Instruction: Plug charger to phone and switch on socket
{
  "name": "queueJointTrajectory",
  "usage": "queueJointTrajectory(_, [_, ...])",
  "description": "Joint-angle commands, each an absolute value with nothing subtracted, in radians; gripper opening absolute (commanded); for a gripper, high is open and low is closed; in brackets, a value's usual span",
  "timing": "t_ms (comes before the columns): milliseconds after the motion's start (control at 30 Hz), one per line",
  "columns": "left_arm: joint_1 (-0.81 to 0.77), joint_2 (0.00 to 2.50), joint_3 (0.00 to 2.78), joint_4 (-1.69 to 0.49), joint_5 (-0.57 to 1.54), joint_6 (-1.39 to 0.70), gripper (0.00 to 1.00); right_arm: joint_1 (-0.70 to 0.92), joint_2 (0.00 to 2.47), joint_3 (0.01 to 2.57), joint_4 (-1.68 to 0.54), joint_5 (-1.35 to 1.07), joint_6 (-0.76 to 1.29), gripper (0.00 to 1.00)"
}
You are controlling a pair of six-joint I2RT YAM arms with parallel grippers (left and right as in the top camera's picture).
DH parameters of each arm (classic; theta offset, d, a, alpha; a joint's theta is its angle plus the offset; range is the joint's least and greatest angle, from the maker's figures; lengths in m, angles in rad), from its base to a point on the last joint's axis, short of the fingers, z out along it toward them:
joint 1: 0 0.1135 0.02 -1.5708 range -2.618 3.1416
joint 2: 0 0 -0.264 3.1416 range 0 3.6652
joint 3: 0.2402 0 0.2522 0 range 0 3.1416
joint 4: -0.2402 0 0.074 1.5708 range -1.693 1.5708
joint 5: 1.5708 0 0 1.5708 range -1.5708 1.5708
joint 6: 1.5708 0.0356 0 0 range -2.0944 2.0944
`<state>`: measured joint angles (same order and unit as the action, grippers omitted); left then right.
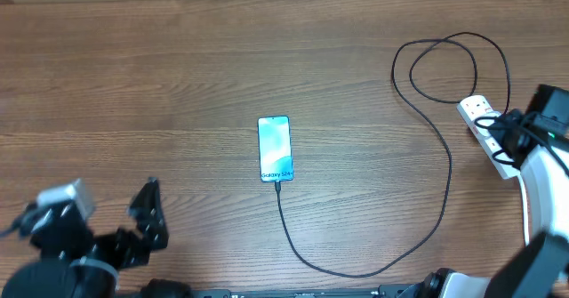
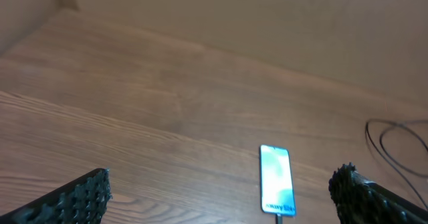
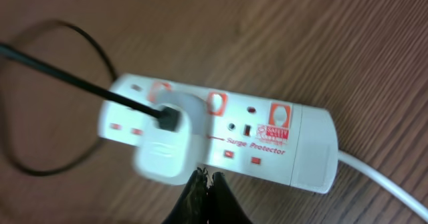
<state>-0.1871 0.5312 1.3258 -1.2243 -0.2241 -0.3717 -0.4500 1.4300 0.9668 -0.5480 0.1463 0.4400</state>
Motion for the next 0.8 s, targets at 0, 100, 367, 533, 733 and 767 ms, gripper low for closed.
queueJointTrajectory(0, [-0.183,0.485,1.34,-1.241,-0.305,-0.389,1.0,-0.425,1.288,0.97,-0.554,0.144,0.449,0.04])
queueJointTrajectory(100, [-0.183,0.48,1.34,-1.291,-0.305,-0.389,1.0,-0.398,1.129,0.971,-0.567,0.081,0.449,0.04])
queueJointTrajectory(367, [-0.183,0.48,1.337,-1.358,-0.295,-0.389,1.0,-0.375,0.722,0.974,-0.608,-0.173,0.449,0.16])
queueJointTrajectory(533, [-0.183,0.48,1.337,-1.365,-0.295,-0.389,1.0,-0.375,0.538,0.975,-0.706,-0.363,0.449,0.66])
queueJointTrajectory(733, [-0.183,0.48,1.337,-1.365,-0.295,-0.389,1.0,-0.357,0.494,0.974,-0.949,-0.413,0.449,1.0])
queueJointTrajectory(767, [-0.183,0.48,1.337,-1.365,-0.295,-0.389,1.0,-0.353,0.495,0.974,-1.001,-0.413,0.449,1.0])
